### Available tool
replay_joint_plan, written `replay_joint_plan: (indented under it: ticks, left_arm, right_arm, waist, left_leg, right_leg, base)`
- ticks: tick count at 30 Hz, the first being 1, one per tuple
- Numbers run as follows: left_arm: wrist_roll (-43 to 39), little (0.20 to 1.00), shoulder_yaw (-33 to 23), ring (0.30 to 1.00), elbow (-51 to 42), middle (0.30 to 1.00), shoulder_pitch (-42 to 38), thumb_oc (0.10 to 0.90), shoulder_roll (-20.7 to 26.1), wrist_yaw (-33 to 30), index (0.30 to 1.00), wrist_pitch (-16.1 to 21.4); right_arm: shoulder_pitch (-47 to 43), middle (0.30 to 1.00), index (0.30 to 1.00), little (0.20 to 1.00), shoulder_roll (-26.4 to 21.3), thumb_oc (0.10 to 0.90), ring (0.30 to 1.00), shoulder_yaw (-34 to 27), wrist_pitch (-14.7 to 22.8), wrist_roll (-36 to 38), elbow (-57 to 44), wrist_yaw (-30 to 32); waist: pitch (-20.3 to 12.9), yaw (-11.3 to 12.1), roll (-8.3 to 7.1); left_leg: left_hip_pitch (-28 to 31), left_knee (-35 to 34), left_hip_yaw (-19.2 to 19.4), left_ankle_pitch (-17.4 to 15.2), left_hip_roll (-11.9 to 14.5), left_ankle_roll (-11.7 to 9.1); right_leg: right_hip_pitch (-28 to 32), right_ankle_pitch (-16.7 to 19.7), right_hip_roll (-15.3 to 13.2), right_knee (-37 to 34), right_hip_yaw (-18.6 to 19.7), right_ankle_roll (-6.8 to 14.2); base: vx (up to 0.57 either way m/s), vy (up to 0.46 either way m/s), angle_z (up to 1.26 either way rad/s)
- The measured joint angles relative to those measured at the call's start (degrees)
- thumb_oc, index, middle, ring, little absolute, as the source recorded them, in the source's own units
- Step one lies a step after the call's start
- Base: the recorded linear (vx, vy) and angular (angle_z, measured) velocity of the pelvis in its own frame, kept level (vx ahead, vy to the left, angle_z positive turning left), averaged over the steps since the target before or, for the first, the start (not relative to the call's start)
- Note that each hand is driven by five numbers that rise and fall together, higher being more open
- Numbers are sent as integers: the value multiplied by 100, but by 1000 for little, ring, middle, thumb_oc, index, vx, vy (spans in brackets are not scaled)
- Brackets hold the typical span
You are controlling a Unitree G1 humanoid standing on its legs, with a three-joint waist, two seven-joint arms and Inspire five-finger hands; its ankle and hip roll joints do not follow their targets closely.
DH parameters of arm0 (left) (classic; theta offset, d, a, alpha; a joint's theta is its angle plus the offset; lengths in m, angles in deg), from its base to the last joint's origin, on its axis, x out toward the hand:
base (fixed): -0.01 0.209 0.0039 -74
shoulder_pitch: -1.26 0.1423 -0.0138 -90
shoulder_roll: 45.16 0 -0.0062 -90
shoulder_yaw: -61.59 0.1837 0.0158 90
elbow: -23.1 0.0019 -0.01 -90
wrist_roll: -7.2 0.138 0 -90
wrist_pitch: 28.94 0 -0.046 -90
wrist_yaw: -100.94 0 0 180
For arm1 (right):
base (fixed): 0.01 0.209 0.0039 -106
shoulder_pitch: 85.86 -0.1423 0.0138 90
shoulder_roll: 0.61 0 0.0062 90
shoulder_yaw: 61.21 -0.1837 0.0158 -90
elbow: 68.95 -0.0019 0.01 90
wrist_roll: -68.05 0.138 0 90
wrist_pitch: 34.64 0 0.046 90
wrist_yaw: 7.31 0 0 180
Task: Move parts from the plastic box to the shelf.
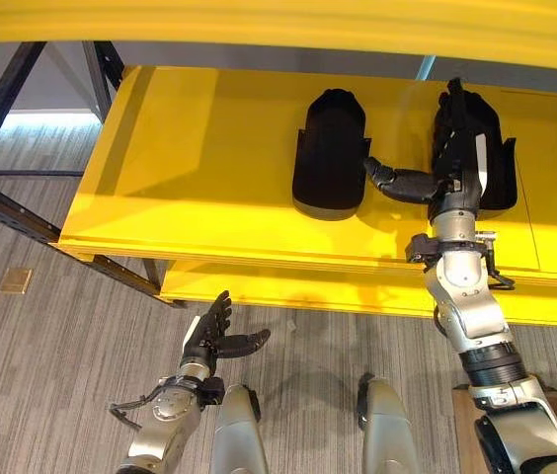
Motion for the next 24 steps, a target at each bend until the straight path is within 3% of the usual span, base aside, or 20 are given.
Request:
replay_joint_plan:
  ticks: [6, 24]
  left_arm:
    - [-31, 1000, 6, 1000, 2, 1000, -74, 900, 9, 100, 1000, 21]
    - [-47, 1000, 66, 1000, 1, 1000, -209, 900, 25, 111, 1000, 34]
  right_arm:
    - [-616, 1000, 1000, 1000, -40, 900, 1000, 87, -28, 2, 534, 65]
    - [-1024, 1000, 1000, 1000, -79, 900, 1000, 403, -136, 269, 1612, 81]
  waist:
    - [-1, 30, 6]
    - [8, 182, 23]
  left_leg:
    - [-145, -2, -13, 45, -15, -29]
    - [-289, 18, -19, 52, -29, -37]
  right_leg:
    - [-149, -2, -10, 57, -15, -2]
    - [-320, -29, -30, 150, -12, -42]
  base:
    - [-9, -5, 2]
    - [0, 0, 0]
